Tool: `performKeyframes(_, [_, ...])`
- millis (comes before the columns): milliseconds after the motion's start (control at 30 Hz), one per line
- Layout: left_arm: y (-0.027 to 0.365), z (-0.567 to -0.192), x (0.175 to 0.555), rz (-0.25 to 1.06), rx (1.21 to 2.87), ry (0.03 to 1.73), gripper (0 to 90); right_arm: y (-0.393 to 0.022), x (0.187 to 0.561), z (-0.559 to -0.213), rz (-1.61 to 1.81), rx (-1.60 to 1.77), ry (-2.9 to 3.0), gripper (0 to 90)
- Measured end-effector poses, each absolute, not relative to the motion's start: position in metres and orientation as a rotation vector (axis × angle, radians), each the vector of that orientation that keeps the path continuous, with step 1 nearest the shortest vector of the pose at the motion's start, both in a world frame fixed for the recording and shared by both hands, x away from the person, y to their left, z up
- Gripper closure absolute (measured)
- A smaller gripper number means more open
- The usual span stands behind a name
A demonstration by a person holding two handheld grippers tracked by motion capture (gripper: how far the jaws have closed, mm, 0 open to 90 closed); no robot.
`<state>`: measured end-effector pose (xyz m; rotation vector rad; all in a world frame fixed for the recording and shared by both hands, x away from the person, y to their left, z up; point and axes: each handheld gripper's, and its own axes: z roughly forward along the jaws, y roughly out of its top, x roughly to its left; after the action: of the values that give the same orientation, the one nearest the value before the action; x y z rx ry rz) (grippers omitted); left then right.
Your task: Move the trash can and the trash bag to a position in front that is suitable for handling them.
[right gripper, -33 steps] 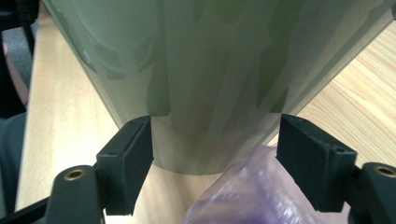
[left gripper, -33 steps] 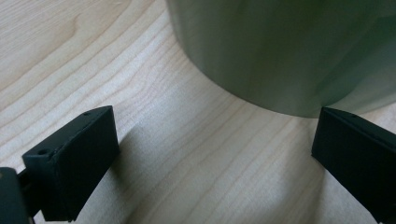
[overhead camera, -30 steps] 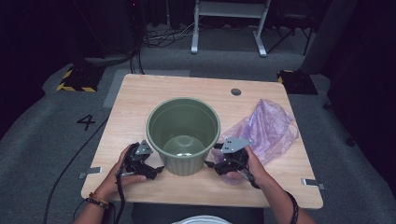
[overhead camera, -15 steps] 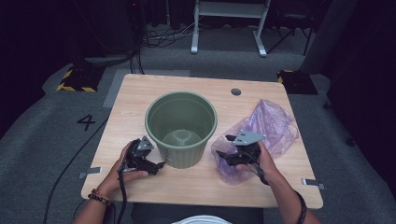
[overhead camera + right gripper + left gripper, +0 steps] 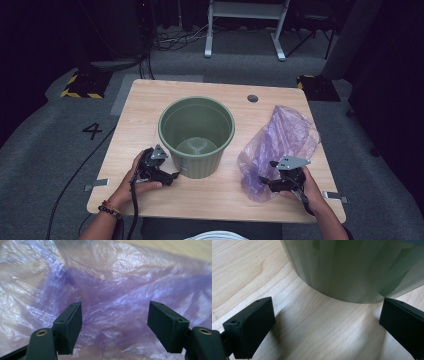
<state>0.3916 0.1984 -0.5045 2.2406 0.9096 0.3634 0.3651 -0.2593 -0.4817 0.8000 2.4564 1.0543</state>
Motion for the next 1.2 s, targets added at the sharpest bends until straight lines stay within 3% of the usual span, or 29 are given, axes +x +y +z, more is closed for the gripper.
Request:
performKeyframes(633, [0.152, -0.504, 0.434, 0.346, 2.239, 0.906, 0.0, -0.262, 0.364, -0.503, 1.139, 0.829, 2.508, 27.9])
performKeyframes(1200, [0.139, -0.504, 0.455, 0.352, 2.256, 0.879, 0.0, -0.256, 0.363, -0.503, 1.132, 0.840, 2.507, 26.7])
